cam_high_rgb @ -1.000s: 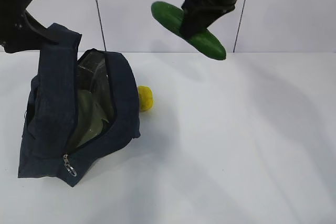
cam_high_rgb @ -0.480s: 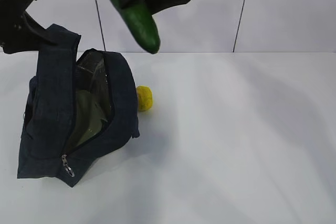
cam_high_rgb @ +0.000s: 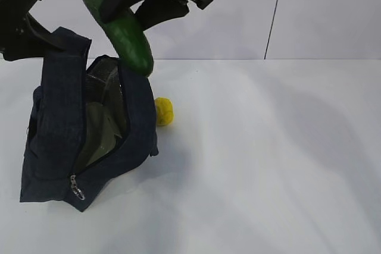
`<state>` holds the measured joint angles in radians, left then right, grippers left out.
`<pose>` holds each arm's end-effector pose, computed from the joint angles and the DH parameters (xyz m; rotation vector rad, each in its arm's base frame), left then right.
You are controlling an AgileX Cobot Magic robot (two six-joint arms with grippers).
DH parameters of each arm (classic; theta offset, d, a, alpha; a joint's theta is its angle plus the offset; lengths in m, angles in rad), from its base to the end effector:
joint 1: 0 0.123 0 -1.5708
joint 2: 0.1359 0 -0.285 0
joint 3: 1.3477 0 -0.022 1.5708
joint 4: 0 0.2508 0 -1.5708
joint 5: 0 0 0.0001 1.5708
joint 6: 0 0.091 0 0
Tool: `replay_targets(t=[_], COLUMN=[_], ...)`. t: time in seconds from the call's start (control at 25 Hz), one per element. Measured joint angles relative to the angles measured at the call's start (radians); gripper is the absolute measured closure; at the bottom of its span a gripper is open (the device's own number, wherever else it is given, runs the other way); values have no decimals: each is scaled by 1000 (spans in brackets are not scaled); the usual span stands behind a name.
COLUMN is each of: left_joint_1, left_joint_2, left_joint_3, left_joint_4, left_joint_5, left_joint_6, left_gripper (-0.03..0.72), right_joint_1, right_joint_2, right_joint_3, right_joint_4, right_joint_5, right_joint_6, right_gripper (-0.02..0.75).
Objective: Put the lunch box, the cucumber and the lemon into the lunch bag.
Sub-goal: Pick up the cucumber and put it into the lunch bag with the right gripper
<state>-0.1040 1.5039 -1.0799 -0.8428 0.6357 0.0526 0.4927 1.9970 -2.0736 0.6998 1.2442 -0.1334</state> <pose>0.3149 -0.0735 0.2870 -0.4712 2.4057 -0.9096 0.3572 0.2548 0.3664 -0.7247 2.4970 1.0749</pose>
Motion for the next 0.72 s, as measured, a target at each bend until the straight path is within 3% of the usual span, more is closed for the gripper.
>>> replay_targets(t=[0.36,0.72], left_joint_1=[0,0], left_joint_2=[0,0], left_joint_3=[0,0], left_joint_4=[0,0], left_joint_5=[-4,-12], left_joint_6=[0,0], left_gripper=[664,664], right_joint_1=[44,125], right_joint_2=[0,90], right_joint_3=[0,0], right_joint_4=[-240,-264], right_joint_5=[1,1], right_joint_6=[314,416], right_gripper=[370,370])
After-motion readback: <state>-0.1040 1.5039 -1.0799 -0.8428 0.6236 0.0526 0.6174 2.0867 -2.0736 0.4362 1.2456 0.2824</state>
